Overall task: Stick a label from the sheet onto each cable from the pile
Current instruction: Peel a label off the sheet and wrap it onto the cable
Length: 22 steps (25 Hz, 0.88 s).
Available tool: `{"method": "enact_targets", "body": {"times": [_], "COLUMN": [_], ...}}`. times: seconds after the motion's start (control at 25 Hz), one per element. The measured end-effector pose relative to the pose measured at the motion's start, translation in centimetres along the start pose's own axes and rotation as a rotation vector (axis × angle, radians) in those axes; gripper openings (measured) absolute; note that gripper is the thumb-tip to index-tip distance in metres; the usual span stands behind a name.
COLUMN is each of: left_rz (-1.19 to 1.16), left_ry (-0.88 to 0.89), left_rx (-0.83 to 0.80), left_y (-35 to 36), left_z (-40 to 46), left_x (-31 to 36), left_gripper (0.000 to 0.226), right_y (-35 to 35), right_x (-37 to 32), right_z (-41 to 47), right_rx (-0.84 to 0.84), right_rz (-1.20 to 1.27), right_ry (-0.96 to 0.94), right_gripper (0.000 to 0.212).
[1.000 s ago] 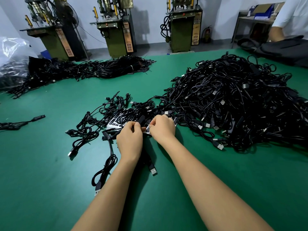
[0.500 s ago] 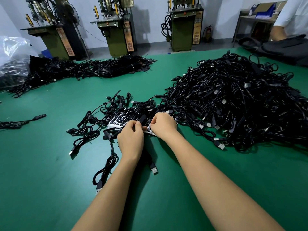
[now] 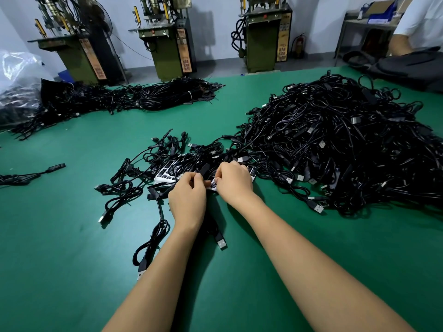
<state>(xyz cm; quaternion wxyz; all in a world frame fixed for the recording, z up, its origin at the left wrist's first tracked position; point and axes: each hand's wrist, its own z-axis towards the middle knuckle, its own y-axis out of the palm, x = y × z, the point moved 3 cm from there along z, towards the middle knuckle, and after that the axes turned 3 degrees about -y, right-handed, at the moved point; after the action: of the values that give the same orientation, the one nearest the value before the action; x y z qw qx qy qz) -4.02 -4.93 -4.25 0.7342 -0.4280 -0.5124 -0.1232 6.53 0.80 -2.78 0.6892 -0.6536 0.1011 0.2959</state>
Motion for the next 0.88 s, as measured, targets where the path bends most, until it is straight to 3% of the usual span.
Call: {"method": "enact_targets", "body": {"times": [0.4,0.64,0.88], "left_rz": [0.012,0.021,0.031], "left_ry": [0.005,0.014,0.027], "left_rx": [0.006,0.007,0.011], "left_y": [0.05,-0.05,-0.23], "left_z": [0.14,0.01,-0.12], "left_x": [-0.10,0.06,0.18], "left_gripper": [0.022,0.020,0.021], "right_y": [0.37,0.14,-0.02], "right_x": [-0.66,-0.53,-0.82], "right_z": [-1.00,-1.04,-0.66], "right_rx": [0.094,0.132,0.062], "right_rz": [-0.061,0.059,0.072], "right_ry": [-0.117,-0.064,0.007], "right_gripper": [0.014,0.015,0.020]}}
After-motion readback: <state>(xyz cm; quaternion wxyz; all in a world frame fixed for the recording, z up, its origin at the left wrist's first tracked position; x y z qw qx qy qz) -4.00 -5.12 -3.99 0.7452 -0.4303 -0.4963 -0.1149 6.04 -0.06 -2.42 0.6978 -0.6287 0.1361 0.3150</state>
